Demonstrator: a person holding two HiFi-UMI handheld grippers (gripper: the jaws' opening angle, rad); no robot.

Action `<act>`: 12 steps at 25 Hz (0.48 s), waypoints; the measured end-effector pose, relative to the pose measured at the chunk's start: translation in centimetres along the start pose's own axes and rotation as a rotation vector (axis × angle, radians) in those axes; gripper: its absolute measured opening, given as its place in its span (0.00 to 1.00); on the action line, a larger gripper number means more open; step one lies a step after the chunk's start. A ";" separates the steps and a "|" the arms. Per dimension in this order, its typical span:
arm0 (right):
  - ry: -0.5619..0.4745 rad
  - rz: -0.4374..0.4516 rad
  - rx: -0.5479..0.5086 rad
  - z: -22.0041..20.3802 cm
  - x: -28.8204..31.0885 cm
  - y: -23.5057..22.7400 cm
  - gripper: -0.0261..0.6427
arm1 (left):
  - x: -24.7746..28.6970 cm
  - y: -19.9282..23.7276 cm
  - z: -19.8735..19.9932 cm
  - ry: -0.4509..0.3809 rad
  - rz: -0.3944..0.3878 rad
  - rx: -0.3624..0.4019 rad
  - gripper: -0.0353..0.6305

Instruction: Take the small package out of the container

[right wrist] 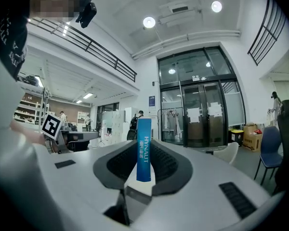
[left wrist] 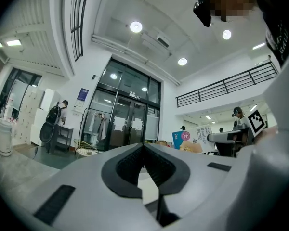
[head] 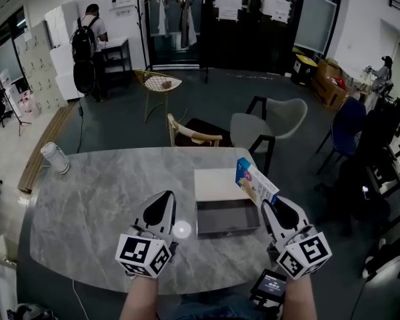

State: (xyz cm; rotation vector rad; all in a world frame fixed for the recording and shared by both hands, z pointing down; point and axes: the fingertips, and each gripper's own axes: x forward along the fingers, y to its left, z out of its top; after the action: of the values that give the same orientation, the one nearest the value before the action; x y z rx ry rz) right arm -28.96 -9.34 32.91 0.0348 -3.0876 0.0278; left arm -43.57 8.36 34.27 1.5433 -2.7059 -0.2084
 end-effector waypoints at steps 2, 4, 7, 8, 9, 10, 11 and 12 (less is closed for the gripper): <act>-0.004 0.004 -0.014 0.3 -0.4 -0.3 0.18 | -0.2 -0.6 0.3 -0.005 0.001 0.016 0.07; -0.010 0.011 -0.029 0.7 -1.0 -0.6 0.18 | -0.3 -1.3 0.7 -0.008 0.004 0.032 0.07; -0.022 0.024 -0.031 0.9 -2.1 -1.2 0.18 | -0.1 -2.9 1.2 -0.015 0.013 0.053 0.07; -0.024 0.030 -0.029 1.0 -2.5 -1.4 0.18 | -0.1 -3.6 1.3 -0.017 0.016 0.056 0.07; -0.024 0.035 -0.026 1.0 -3.0 -1.6 0.18 | -0.2 -4.3 1.5 -0.017 0.020 0.060 0.07; -0.023 0.040 -0.023 1.0 -3.4 -1.8 0.18 | -0.3 -5.0 1.6 -0.014 0.025 0.065 0.07; -0.022 0.044 -0.019 1.1 -4.0 -1.9 0.18 | -0.4 -5.8 1.6 -0.011 0.030 0.069 0.07; -0.022 0.049 -0.015 1.1 -4.6 -2.0 0.18 | -0.6 -6.7 1.7 -0.008 0.035 0.071 0.07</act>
State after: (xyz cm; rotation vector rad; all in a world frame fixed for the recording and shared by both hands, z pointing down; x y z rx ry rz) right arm -24.37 -11.24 31.61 -0.0409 -3.1103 0.0058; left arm -37.68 5.72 31.80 1.5144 -2.7731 -0.1198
